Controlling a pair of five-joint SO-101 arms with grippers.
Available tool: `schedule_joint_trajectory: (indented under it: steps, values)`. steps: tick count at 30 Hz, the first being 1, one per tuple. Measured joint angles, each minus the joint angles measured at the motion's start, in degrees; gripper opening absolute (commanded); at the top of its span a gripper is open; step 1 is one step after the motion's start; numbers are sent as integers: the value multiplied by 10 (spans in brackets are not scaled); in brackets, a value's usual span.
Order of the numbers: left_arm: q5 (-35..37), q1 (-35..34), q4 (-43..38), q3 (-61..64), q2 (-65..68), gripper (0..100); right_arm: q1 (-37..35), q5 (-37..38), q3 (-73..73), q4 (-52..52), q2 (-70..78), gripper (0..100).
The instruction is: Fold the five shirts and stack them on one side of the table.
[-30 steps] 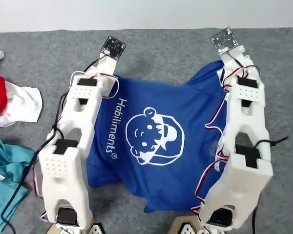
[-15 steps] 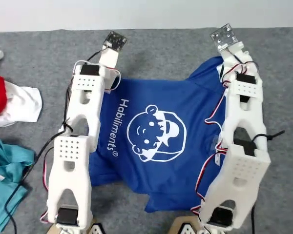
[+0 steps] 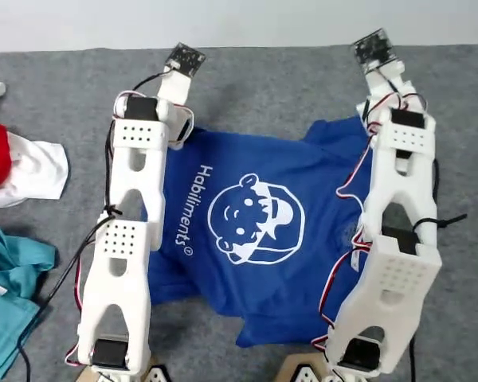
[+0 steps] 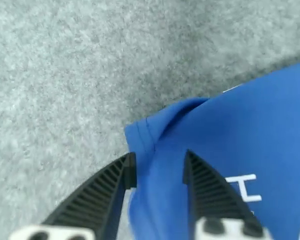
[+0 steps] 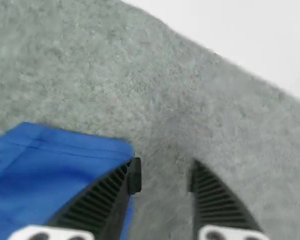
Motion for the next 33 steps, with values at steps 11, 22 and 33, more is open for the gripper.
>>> schedule_joint_trajectory:
  steps: [11, 22, 33]
  values:
    - [0, -9, 82, -107, 0, 177, 0, -87, -121, 197, 0, 217]
    - [47, -31, 97, -113, -33, 160, -17, -91, -204, 446, 0, 217]
    - [47, -31, 97, 113, -212, 137, -53, -109, -265, 597, 0, 215]
